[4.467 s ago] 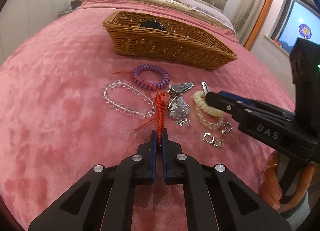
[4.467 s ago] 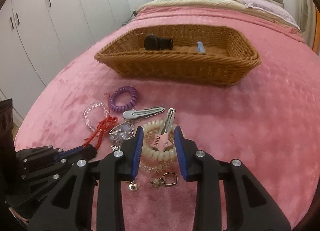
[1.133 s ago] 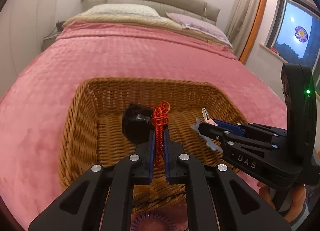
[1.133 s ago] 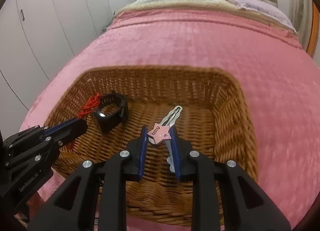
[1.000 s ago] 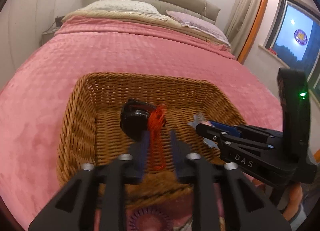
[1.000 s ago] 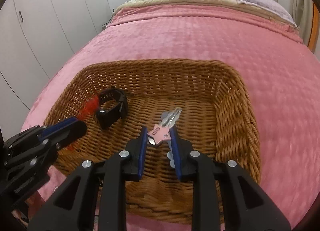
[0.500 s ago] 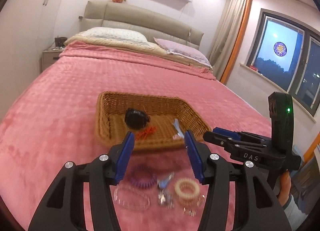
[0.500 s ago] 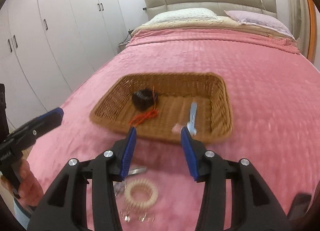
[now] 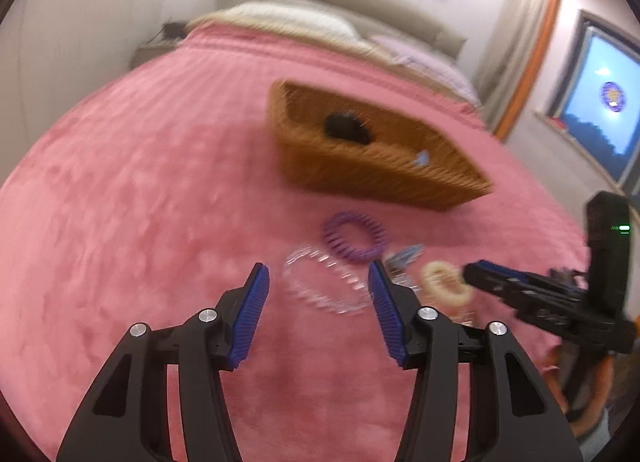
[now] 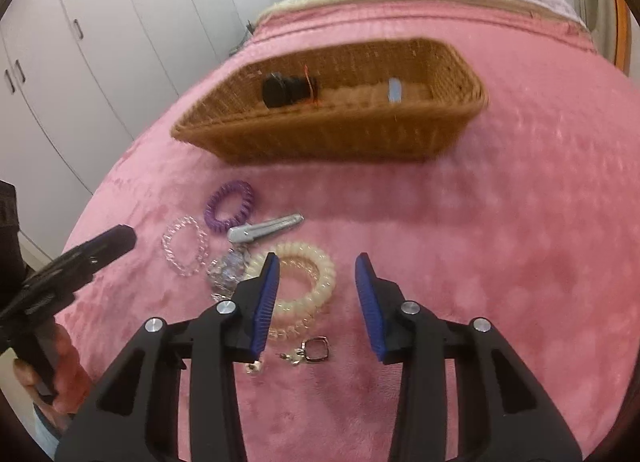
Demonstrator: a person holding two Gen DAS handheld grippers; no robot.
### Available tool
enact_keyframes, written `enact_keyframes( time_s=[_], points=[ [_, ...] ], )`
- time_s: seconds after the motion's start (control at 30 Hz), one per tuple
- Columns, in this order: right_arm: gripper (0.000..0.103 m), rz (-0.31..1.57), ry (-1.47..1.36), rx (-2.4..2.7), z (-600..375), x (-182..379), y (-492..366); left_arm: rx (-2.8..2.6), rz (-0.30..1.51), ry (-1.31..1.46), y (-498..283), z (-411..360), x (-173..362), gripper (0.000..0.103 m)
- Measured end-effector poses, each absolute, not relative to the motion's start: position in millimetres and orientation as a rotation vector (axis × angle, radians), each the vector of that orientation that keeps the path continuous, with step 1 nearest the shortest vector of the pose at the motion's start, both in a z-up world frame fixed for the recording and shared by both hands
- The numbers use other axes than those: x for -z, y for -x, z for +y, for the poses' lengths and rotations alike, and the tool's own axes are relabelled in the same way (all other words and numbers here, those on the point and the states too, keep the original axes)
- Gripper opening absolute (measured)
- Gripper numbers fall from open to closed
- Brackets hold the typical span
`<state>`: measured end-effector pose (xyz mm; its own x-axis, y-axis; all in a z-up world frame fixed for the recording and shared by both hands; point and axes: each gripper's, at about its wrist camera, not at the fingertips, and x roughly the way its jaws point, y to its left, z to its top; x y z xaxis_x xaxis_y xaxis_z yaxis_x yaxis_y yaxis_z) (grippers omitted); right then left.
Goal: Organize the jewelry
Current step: 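Grasp the clear bead bracelet with the left tool while the right tool grasps the cream coil tie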
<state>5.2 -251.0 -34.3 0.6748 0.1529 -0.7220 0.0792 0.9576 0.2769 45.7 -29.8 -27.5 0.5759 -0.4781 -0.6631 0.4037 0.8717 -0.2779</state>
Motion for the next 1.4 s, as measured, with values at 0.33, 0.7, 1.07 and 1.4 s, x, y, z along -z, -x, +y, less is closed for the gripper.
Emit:
enact_keyframes(
  time_s=[0.33,0.7,1.07,1.4],
  points=[
    [0.01,0.845,-0.282,-0.041,-243.9,41.6,-5.6,0.482,0.89,0.094,-60.4,-32.2,47.8,0.038],
    [0.01,0.805,-0.442,0.073,-299.6,45.4,9.6,0.468,0.902,0.064,-65.9,-43.2,49.6,0.037],
    [0.022,0.809,-0.435,0.062,-298.5,51.1,8.9,0.472,0.864,0.041,-54.9,-38.4,45.8,0.006],
    [0.018,0.865,-0.176,0.167,-264.8,52.2,-8.1,0.485,0.866,0.005,-50.6,-34.9,47.7,0.006]
  ],
)
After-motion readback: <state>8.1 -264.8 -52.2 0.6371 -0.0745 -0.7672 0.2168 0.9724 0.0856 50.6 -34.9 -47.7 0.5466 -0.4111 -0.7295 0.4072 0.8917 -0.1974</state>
